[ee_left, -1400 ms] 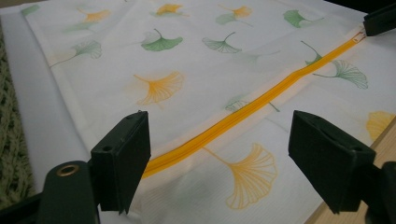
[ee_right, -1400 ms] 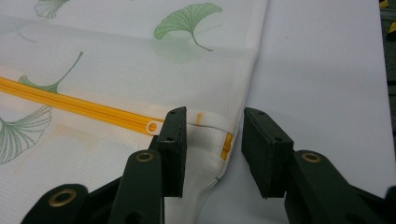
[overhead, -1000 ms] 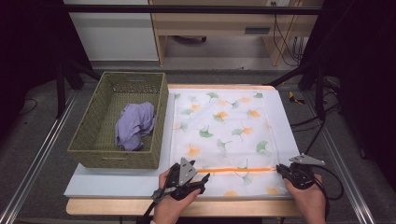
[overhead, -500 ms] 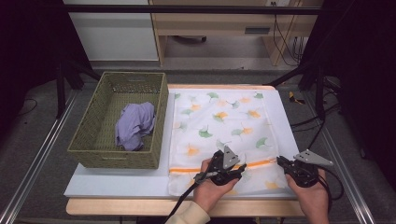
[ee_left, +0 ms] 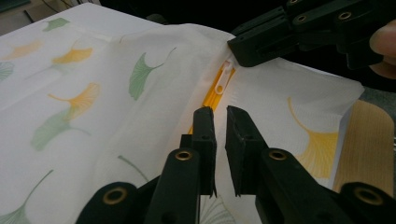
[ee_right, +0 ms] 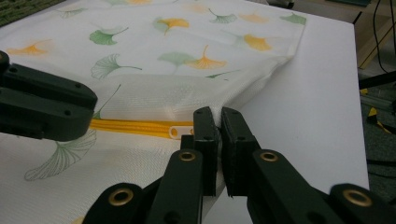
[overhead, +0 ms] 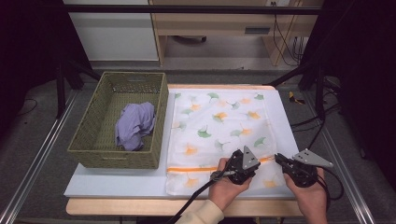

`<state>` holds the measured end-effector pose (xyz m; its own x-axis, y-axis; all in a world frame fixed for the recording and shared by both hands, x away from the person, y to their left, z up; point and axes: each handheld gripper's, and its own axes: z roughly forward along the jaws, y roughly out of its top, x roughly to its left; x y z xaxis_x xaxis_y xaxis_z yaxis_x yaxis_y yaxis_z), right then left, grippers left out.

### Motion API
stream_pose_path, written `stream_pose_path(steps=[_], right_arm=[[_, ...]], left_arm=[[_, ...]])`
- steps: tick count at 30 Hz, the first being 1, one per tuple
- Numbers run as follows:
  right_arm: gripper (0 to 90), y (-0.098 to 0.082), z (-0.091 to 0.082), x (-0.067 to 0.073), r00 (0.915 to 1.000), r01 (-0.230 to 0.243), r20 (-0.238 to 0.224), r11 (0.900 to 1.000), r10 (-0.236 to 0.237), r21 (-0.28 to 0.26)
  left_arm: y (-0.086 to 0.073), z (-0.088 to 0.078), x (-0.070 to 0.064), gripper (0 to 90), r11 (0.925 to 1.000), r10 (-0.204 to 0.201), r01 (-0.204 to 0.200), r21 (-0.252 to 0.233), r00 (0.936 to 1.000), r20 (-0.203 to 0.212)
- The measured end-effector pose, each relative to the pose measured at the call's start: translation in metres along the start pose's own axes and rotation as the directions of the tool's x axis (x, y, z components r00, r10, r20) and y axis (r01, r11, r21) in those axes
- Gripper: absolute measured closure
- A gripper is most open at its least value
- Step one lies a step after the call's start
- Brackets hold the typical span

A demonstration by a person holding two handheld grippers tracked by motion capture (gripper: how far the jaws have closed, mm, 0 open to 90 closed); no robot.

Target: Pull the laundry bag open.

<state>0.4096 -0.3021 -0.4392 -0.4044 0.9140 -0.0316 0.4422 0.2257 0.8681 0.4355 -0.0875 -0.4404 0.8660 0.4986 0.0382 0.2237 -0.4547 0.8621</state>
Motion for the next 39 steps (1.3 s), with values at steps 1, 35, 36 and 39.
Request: stream_pose_path(steps=[1,35,36,39], right_arm=[[85.9,0.0,0.0,0.0,1.0,0.0,-0.001,1.0,0.0,-0.005],[86.1,0.004,-0.002,0.006,0.9982,0.02,-0.056,0.998,-0.023,-0.061],[86.2,0.004,-0.002,0.006,0.9982,0.02,-0.055,0.998,-0.023,-0.06],[86.2,0.004,-0.001,0.006,0.9982,0.017,-0.057,0.998,-0.02,-0.058]], left_arm=[[0.0,0.002,0.0,83.9,1.0,-0.004,0.004,-0.001,1.0,-0.001],[-0.001,0.044,0.004,71.3,0.9986,-0.046,0.046,-0.026,0.9989,-0.006],[-0.001,0.044,0.004,71.6,0.9989,-0.038,0.038,-0.029,0.9993,-0.006],[-0.001,0.045,0.003,73.5,0.9989,-0.037,0.037,-0.031,0.9993,-0.006]])
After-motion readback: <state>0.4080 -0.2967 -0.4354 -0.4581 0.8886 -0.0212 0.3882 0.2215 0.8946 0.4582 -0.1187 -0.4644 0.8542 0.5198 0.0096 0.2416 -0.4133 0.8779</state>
